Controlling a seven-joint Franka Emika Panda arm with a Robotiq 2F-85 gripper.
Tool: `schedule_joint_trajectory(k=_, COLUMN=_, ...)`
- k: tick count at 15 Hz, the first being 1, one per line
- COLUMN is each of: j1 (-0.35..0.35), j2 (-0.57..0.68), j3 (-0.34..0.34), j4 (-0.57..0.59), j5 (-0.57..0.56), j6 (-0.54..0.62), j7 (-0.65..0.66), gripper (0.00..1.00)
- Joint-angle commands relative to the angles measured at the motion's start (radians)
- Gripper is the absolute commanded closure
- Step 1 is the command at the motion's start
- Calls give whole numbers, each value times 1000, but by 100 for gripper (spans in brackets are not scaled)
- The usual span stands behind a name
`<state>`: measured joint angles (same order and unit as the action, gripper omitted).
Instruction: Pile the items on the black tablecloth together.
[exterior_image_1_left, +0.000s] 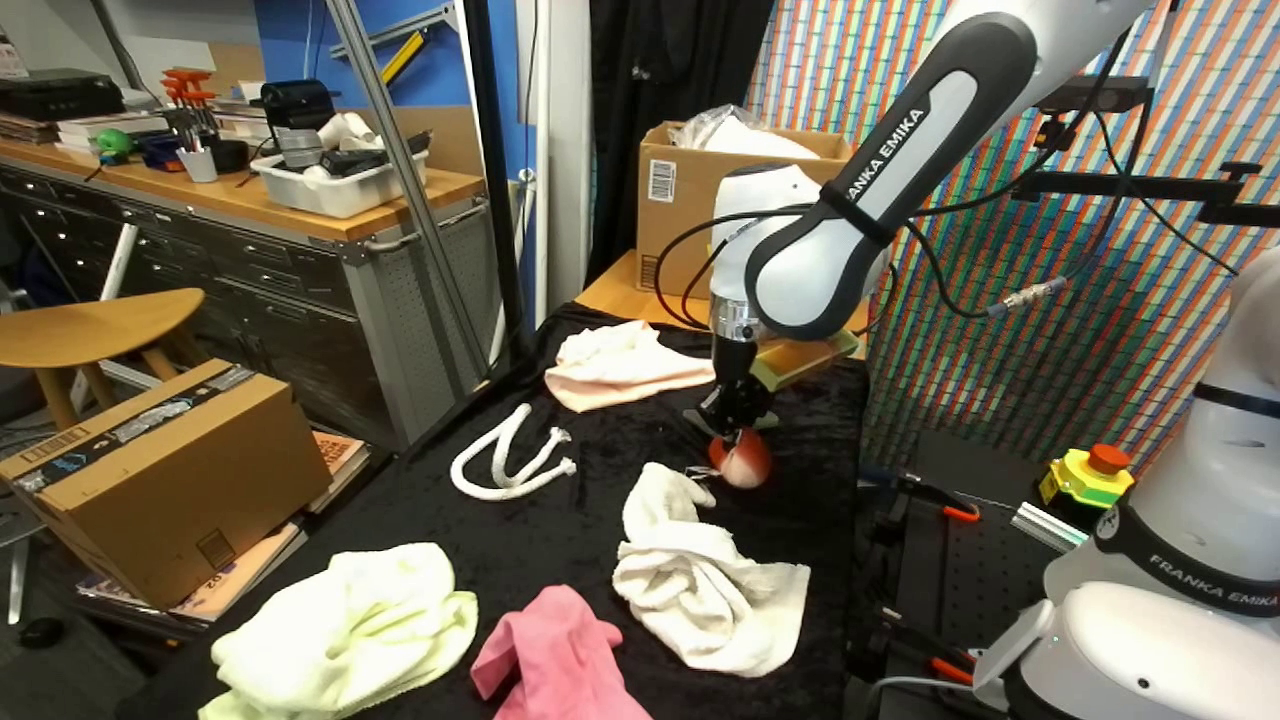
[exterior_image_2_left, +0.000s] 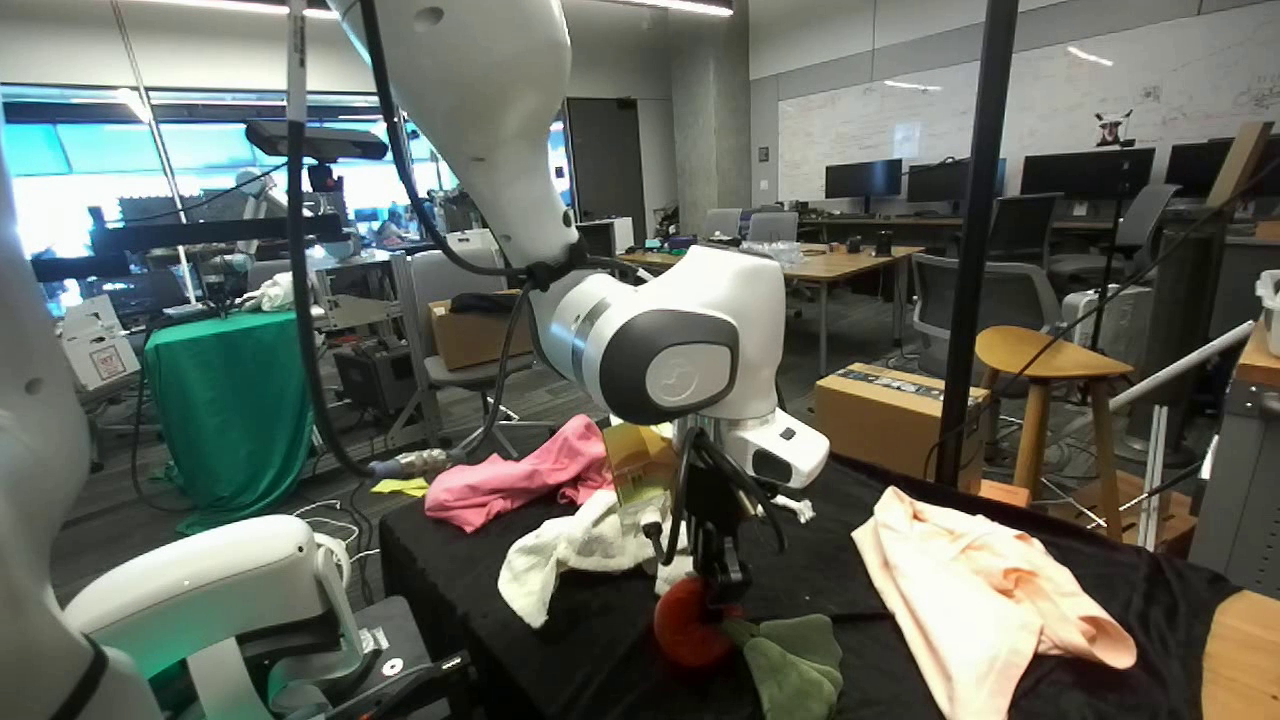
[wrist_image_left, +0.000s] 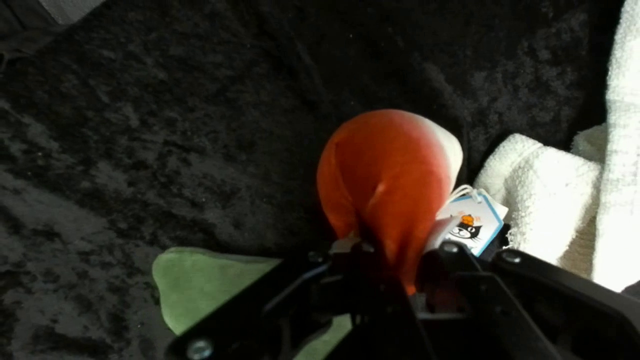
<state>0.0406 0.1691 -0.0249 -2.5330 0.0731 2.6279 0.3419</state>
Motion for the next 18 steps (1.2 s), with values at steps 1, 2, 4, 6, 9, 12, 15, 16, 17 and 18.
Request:
schedule_joint_trajectory(k=1, j1=13, j2=-62, j3=0, j4=3, j5=-23, j6=-44, j7=25, gripper=90)
schedule_joint_trajectory(k=2, j1=20, j2=-79, j3=-2, j4=8, j5=-50, j6=-48, j7=40, gripper=93)
schedule_joint_trajectory(k=4, j1=33, j2=-102, j3=-1, j4=30, j5=-114, j6=-57, j7=75, gripper=91)
schedule_joint_trajectory(k=6, j1=40, j2=-114, j3=14, j4=77, j5=-153, j6=-104, j7=84, gripper=91)
schedule_joint_trajectory(k=9, j1=53, j2=-105, j3=49, j4=182, j5=-157, j6=-236, j7=52, gripper=91)
schedule_joint_trajectory(k=12, j1=68, j2=-69, j3=82, j4=292, j5=-153, j6=-337, j7=28, gripper=91)
schedule_joint_trajectory(k=15, j1=83, j2=-24, j3=103, j4=382, j5=-147, j6=-369, j7=24, gripper=91)
schedule_joint_trajectory(k=16, j1=88, j2=-11, j3=107, j4=403, j5=-152, j6=-364, j7=31, gripper=91)
schedule_joint_trajectory(k=17, j1=95, j2=13, j3=109, j4=424, j5=-164, j6=-346, j7=44, gripper=91)
schedule_joint_trajectory(k=18, j1=102, j2=28, j3=110, j4=442, j5=-166, j6=-339, j7=51, gripper=91)
